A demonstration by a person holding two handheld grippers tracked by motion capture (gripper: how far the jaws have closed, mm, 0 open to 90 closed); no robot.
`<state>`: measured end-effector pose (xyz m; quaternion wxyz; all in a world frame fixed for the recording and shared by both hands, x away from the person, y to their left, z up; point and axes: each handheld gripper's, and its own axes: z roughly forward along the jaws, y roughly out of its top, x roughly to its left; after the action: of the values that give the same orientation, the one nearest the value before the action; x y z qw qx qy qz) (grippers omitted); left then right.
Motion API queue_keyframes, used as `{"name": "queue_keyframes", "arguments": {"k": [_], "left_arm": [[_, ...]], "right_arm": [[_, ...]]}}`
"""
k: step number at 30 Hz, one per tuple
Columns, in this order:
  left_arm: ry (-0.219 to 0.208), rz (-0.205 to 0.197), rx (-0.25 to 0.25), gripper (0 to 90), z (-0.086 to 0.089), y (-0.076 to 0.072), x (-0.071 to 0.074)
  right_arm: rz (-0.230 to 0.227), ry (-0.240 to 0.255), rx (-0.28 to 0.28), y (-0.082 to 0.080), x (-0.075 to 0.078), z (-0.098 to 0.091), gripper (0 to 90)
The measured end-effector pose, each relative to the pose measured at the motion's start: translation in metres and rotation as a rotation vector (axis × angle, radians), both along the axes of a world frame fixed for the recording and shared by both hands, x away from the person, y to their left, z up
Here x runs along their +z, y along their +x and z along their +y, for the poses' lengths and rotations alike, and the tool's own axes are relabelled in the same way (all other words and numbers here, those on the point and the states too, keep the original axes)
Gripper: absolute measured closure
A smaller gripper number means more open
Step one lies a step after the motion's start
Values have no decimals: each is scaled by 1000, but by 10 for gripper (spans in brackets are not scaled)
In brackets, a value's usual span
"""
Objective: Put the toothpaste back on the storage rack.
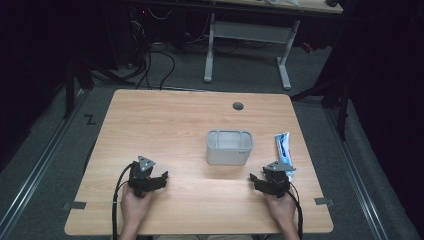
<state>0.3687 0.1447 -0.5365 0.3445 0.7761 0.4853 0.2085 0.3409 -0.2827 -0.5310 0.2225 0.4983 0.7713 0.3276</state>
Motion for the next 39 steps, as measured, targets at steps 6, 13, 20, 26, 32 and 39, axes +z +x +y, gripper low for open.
{"name": "queue_keyframes", "arguments": {"k": [6, 13, 20, 26, 32, 39], "left_arm": [[0, 0, 0, 224, 0, 0, 0], [-1, 0, 0, 224, 0, 0, 0], [-1, 0, 0, 224, 0, 0, 0], [-1, 0, 0, 224, 0, 0, 0], [-3, 2, 0, 226, 0, 0, 0], [-3, 2, 0, 227, 0, 0, 0]], "right_arm": [[1, -3, -3, -1, 0, 0, 362], [1, -3, -3, -1, 0, 0, 358], [2, -2, -5, -1, 0, 1, 355], [-4, -9, -10, -4, 0, 0, 351], [-11, -10, -31, -6, 0, -1, 377], [-12, 14, -33, -8, 1, -3, 390]]}}
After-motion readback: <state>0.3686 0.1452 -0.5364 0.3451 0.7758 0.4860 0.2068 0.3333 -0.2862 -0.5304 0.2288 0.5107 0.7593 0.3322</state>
